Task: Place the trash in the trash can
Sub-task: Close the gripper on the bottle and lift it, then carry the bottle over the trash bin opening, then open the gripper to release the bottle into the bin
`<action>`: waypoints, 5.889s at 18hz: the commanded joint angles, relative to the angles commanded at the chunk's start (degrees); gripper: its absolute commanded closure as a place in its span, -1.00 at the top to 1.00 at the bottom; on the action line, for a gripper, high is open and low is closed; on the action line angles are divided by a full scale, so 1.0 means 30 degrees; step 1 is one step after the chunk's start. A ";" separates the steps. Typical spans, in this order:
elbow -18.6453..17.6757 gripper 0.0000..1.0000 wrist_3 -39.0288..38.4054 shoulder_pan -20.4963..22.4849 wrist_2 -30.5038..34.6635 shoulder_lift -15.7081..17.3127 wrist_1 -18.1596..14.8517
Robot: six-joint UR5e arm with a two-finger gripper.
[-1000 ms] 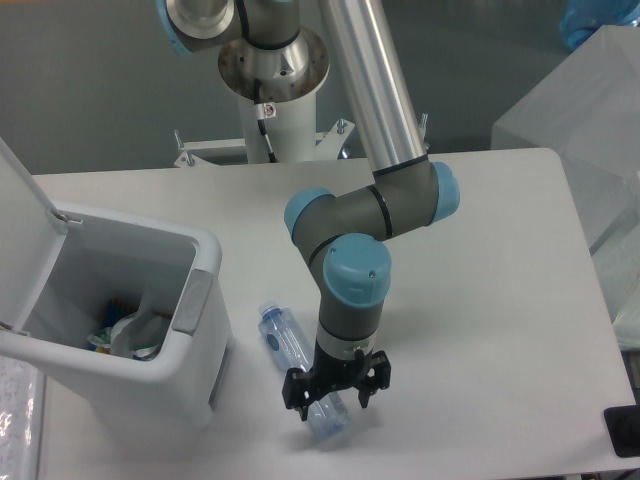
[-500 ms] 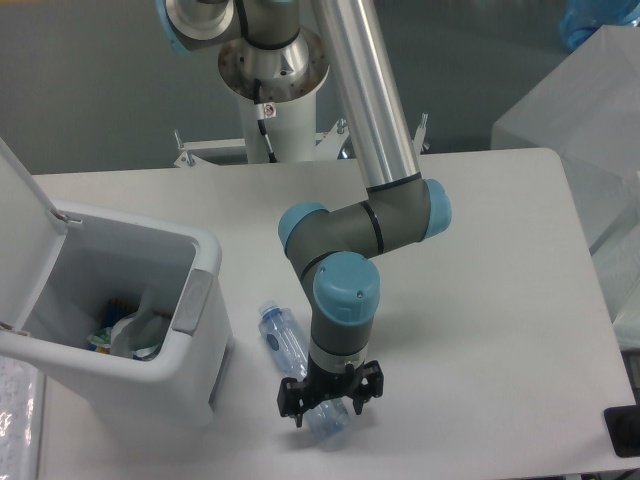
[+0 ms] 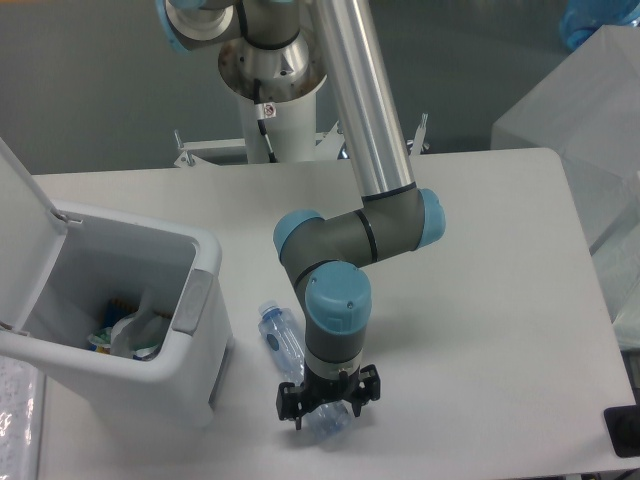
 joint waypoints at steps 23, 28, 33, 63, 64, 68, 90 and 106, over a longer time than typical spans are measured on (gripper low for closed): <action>0.0059 0.26 0.0234 -0.0176 0.0410 0.0000 -0.0059; 0.0146 0.18 0.0205 -0.0176 0.0410 0.0000 -0.0059; 0.0235 0.11 0.0234 -0.0146 0.0439 0.0000 -0.0088; 0.6183 0.13 -0.1787 0.0412 -0.0877 0.6237 0.0205; 0.6153 0.13 -0.1787 0.0381 -0.0937 0.6472 0.0205; 0.5688 0.13 -0.2021 -0.1078 -0.2137 0.7378 0.0293; 0.3721 0.27 -0.2432 -0.5244 -0.2403 0.7090 0.0498; 0.2140 1.00 0.2155 -0.3024 -0.2110 0.8848 0.0440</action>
